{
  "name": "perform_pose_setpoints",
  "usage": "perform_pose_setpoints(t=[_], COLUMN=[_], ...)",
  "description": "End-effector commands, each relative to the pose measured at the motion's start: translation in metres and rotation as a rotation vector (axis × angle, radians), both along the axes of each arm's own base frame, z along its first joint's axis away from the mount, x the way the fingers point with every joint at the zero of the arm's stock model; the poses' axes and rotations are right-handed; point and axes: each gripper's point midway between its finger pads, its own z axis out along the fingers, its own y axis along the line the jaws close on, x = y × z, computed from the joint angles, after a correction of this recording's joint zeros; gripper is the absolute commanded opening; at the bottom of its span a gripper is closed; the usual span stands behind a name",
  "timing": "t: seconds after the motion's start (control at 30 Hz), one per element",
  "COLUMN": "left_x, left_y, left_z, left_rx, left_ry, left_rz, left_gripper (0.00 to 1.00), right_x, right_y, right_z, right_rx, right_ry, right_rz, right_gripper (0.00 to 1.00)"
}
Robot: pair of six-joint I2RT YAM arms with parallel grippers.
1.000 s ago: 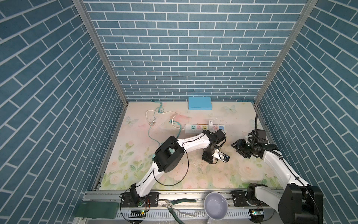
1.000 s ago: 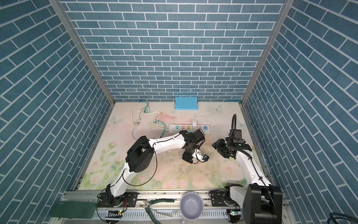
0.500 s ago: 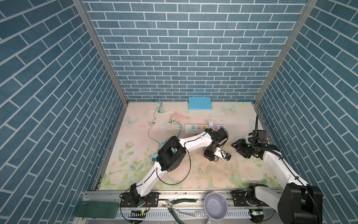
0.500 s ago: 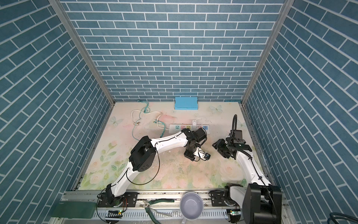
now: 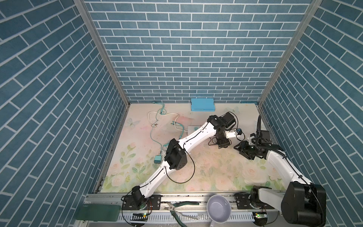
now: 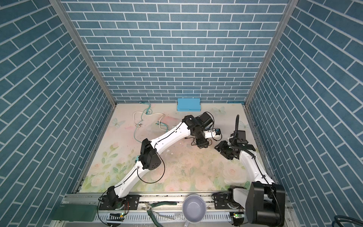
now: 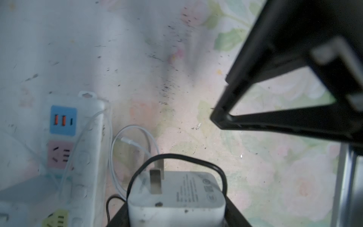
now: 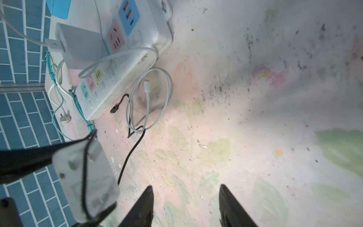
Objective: Insert plugs into power strip
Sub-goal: Pass the plug.
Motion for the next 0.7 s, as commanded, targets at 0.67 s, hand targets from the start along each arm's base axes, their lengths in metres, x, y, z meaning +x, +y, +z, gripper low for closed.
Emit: perform_pose_setpoints(t=[0.67], left_x=[-0.017], left_y=[0.083], left_z=[0.015], left_rx=[0.136], left_ry=[0.454], left_rz=[0.702], left_gripper=[0.47], right_x=[-0.040], right_y=[0.094], right_z=[0.094], right_rx=[-0.605], right_ry=[-0.496], right_rz=[0.670], right_gripper=[0.44])
